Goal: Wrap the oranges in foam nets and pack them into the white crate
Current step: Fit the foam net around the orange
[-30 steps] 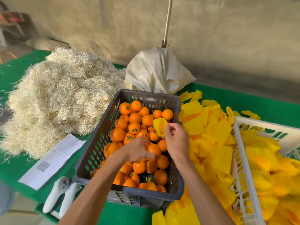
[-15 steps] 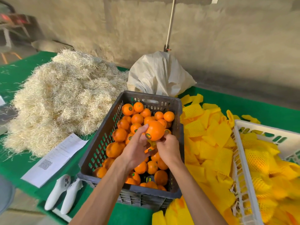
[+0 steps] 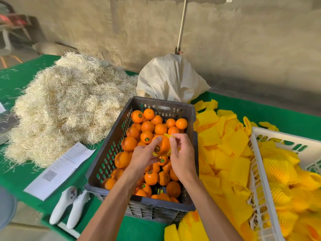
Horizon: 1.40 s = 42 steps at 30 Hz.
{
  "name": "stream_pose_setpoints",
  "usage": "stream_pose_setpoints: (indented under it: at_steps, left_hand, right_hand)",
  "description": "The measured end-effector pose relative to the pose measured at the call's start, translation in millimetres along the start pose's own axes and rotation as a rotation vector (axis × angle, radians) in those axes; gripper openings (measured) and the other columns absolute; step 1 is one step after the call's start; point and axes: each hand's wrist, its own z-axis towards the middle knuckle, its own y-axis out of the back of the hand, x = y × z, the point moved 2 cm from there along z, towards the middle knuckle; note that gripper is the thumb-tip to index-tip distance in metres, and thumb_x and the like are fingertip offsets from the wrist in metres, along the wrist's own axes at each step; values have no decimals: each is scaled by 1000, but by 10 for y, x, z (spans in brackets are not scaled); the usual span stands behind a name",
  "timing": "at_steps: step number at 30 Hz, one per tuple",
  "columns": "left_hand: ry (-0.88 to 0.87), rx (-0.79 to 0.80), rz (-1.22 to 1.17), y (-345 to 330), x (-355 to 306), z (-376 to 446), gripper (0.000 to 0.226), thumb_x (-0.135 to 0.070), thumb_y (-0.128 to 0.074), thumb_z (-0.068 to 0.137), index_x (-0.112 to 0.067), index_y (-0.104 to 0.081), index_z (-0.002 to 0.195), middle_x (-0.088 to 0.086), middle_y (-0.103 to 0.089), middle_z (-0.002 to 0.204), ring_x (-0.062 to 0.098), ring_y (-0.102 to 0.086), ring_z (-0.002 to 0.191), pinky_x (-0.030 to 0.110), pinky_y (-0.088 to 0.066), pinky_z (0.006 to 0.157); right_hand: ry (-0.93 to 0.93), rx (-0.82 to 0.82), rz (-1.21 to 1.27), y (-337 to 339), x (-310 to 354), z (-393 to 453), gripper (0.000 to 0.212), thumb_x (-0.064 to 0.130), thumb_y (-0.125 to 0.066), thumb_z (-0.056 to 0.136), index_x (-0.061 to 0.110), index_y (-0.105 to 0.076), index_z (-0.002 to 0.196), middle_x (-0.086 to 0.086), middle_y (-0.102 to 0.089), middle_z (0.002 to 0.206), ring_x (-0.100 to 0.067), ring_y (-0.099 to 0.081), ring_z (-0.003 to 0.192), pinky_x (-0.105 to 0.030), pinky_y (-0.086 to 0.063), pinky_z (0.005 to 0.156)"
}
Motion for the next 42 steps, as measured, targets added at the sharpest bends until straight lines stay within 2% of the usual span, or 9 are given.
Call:
stream_pose_setpoints:
  at_steps: [6, 9, 13, 16, 19, 22, 30, 40, 42]
  left_hand:
    - [-229, -172, 423, 36, -157, -9, 68, -70, -75, 79, -5, -75, 100, 3, -72, 91, 17, -71, 86, 48, -65, 73]
    - [-325, -206, 391, -6, -154, 4, 69, -58, -77, 85, -4, -68, 126, 15, -71, 119, 27, -72, 103, 51, -63, 84]
    - [-478, -159, 377, -62, -171, -32, 69, -41, -83, 85, -19, -54, 143, -3, -62, 134, 11, -66, 111, 21, -58, 84]
    - [-623, -68, 390, -93, -192, -53, 61, -31, -86, 84, -28, -56, 137, -10, -62, 133, 6, -60, 120, 9, -49, 89]
    - [-613, 35, 247, -92, -208, -56, 61, -19, -88, 83, -31, -59, 135, -5, -65, 132, 15, -67, 116, 30, -59, 91]
    - [-608, 66, 235, -57, -208, -30, 59, -23, -88, 83, -36, -61, 134, -8, -66, 132, 15, -68, 115, 33, -61, 90]
    - [-538, 45, 851, 0, -221, 40, 56, -62, -69, 74, -53, -53, 127, -11, -69, 101, 14, -67, 66, 33, -56, 59]
    - [-626, -9, 594, -338, -309, -15, 73, -41, -85, 82, -31, -29, 128, 19, -64, 93, 23, -59, 60, 50, -52, 55]
    - [-653, 20, 581, -482, -288, -32, 68, -41, -80, 89, -27, -36, 139, 10, -67, 103, 18, -67, 74, 38, -57, 60]
  right_hand:
    - [29, 17, 66, -8, 19, -62, 15, 30, -51, 106, 22, -60, 113, 13, -62, 101, -3, -60, 92, -9, -47, 72]
    - [-74, 37, 192, -61, 55, -121, 12, 33, -51, 105, 28, -61, 111, 18, -65, 97, -2, -64, 88, -13, -51, 69]
    - [-193, 83, 261, -89, -11, -138, 13, 40, -59, 101, 30, -58, 109, 12, -69, 95, -6, -68, 90, -23, -55, 72]
    - [-281, 91, 151, -46, -26, -11, 45, 65, -55, 93, 33, -51, 125, 9, -68, 104, -1, -66, 94, -18, -54, 71]
    - [-286, 167, 122, -15, -65, 119, 50, 61, -49, 98, 30, -57, 136, 10, -64, 124, -3, -61, 112, -23, -54, 91]
    - [-177, 146, 23, 30, -105, 213, 28, 37, -49, 106, 21, -69, 118, 8, -69, 105, 0, -62, 97, -13, -48, 78]
    - [89, -42, -249, 14, 17, 175, 15, 14, -51, 106, 8, -64, 105, 3, -55, 96, -6, -50, 82, -13, -40, 67]
    - [95, -65, -171, 305, 23, 130, 25, 30, -50, 106, 14, -66, 117, 1, -56, 116, -6, -56, 103, -13, -48, 79]
    - [20, -32, -101, 442, -6, 163, 34, 37, -43, 107, 17, -65, 123, 3, -60, 122, -2, -55, 111, -12, -46, 88]
